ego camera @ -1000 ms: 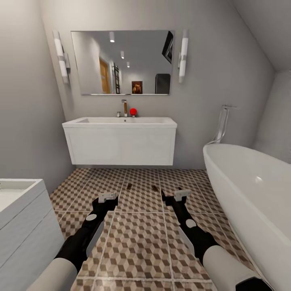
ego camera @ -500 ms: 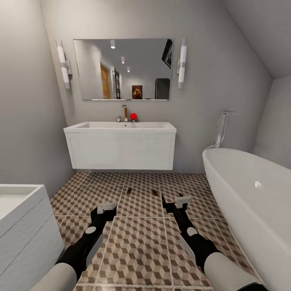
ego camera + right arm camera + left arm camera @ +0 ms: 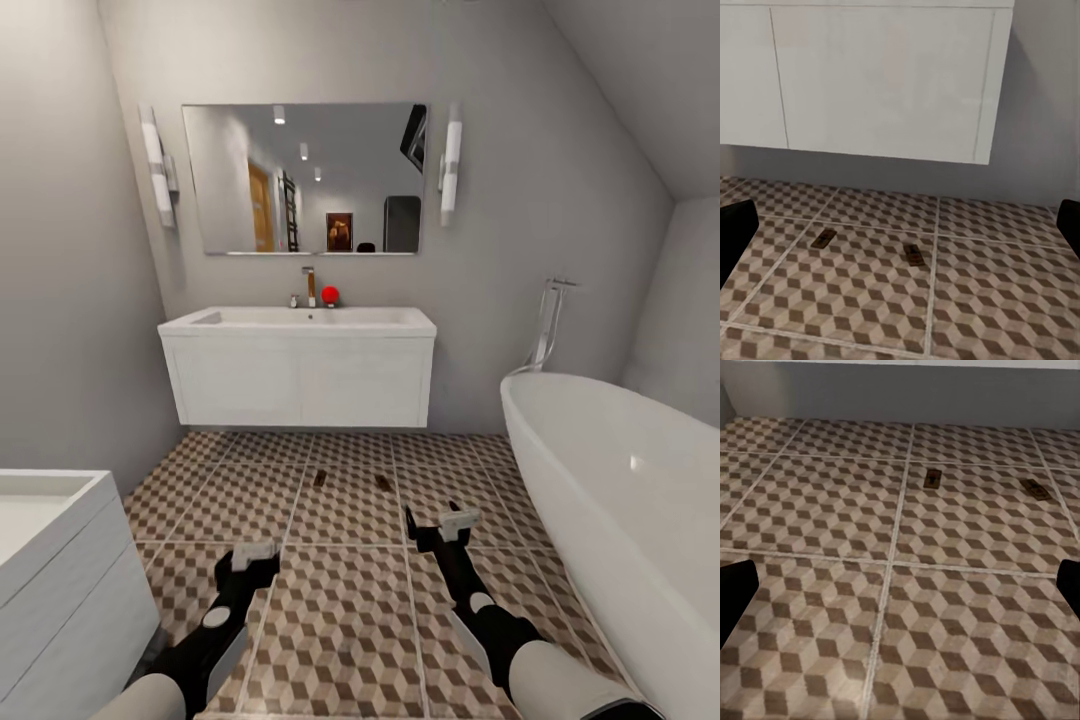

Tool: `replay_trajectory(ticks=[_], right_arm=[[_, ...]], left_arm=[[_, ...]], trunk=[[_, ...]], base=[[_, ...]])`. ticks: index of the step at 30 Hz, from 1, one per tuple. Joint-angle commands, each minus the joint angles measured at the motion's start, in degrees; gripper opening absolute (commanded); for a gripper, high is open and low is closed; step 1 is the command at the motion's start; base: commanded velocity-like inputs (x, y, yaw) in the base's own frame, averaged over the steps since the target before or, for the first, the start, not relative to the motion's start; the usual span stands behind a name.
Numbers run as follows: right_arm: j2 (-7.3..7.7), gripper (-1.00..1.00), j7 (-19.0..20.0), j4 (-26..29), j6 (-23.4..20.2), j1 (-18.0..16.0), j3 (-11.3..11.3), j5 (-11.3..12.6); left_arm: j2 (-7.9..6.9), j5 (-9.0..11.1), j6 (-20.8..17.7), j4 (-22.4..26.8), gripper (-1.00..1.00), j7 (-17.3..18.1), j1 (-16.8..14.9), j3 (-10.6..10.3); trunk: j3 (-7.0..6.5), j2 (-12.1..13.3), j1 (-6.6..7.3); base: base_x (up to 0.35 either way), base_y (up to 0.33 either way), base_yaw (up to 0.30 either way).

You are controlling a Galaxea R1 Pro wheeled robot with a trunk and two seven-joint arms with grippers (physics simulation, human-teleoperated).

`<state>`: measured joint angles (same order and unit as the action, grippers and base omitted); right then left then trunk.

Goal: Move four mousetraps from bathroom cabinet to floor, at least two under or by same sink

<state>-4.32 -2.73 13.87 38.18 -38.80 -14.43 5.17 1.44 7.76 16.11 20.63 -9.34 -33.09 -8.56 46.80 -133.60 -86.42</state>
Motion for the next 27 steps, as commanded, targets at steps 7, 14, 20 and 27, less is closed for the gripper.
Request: replay_trajectory(ticks=[7,14,20,27], right_arm=[[-0.04,1.00,-0.2,-2.6,2.2,0.0,-0.5,0.5],[-0.11,1.00,-0.2,-6.8,5.5,0.0,-0.5,0.6],[-0.15,1.00,-0.2,-8.6,7.8,0.0,-0.5,0.6],[-0.16,1.00,-0.2,-9.9,9.1,0.2,-0.5,0.6]], left_arm=[[-0.04,0.6,3.8,-3.9,1.00,-0.3,0.0,-0.5],[-0.04,0.6,7.3,-8.0,1.00,-0.3,0.0,-0.5],[-0.04,0.6,11.0,-11.7,1.00,-0.3,0.0,-0.5],[0.16,0.7,17.0,-17.2,1.00,-0.3,0.1,-0.5]], trunk=[[-1.20,2.8,1.56],[-2.46,5.6,3.09],[-3.54,8.0,4.41],[-4.79,10.8,5.95]], base=[[0.000,0.000,0.000],[0.000,0.000,0.000],[0.000,0.000,0.000],[0.000,0.000,0.000]])
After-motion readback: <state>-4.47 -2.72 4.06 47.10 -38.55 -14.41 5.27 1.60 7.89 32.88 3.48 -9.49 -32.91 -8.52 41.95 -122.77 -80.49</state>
